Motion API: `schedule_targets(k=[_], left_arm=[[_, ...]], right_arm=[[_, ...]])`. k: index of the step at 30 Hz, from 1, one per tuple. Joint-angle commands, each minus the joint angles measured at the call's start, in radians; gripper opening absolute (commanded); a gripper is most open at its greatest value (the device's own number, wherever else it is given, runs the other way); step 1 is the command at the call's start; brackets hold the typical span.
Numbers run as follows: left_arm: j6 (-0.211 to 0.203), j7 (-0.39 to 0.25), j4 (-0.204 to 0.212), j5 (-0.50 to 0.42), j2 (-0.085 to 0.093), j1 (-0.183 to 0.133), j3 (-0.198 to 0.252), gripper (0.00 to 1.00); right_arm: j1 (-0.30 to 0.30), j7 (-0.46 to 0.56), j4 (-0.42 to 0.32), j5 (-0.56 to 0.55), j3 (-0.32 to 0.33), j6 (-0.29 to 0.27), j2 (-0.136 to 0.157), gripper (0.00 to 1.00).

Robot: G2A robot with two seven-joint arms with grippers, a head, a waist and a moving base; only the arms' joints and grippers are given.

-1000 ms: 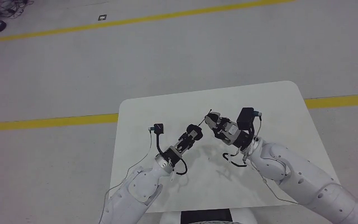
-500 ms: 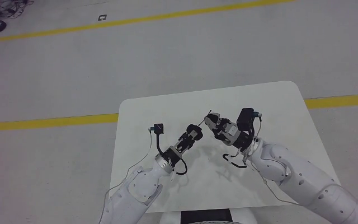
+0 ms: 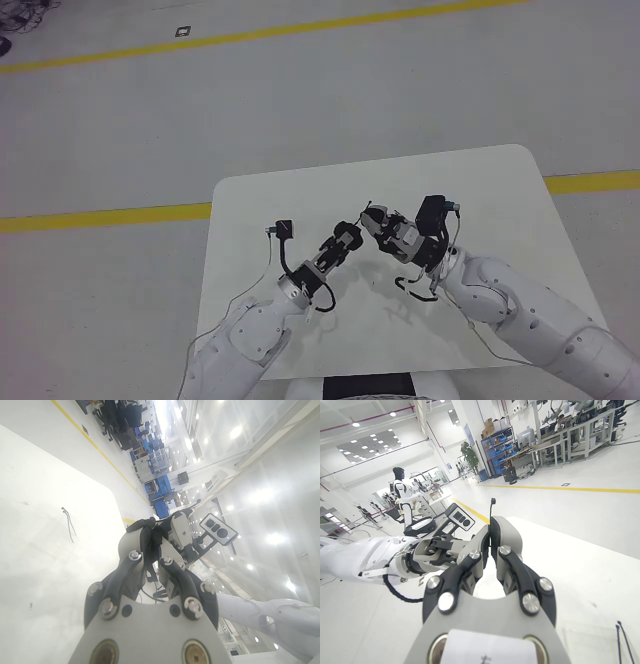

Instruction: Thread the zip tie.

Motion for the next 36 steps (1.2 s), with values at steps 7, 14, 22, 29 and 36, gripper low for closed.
schedule_targets(k=[7, 14, 22, 29, 36], left_arm=[[-0.005, -0.002, -0.002, -0.002, -0.004, -0.001, -0.002, 0.00], [-0.007, -0.004, -0.006, 0.000, -0.007, 0.001, -0.006, 0.00], [-0.007, -0.011, -0.008, -0.001, -0.010, 0.005, -0.008, 0.00], [-0.007, -0.012, -0.013, 0.001, -0.012, 0.009, -0.012, 0.00], [-0.007, -0.012, -0.015, 0.001, -0.014, 0.014, -0.017, 0.00]], right_arm=[[-0.001, -0.003, 0.011, 0.004, 0.005, 0.000, 0.001, 0.00], [-0.009, -0.001, 0.017, 0.019, 0.013, 0.000, 0.000, 0.00], [-0.007, -0.001, 0.002, 0.035, -0.001, 0.000, -0.001, 0.00], [-0.001, 0.010, 0.013, 0.038, -0.012, 0.000, 0.001, 0.00], [0.001, 0.014, 0.015, 0.038, -0.010, 0.000, 0.002, 0.00]])
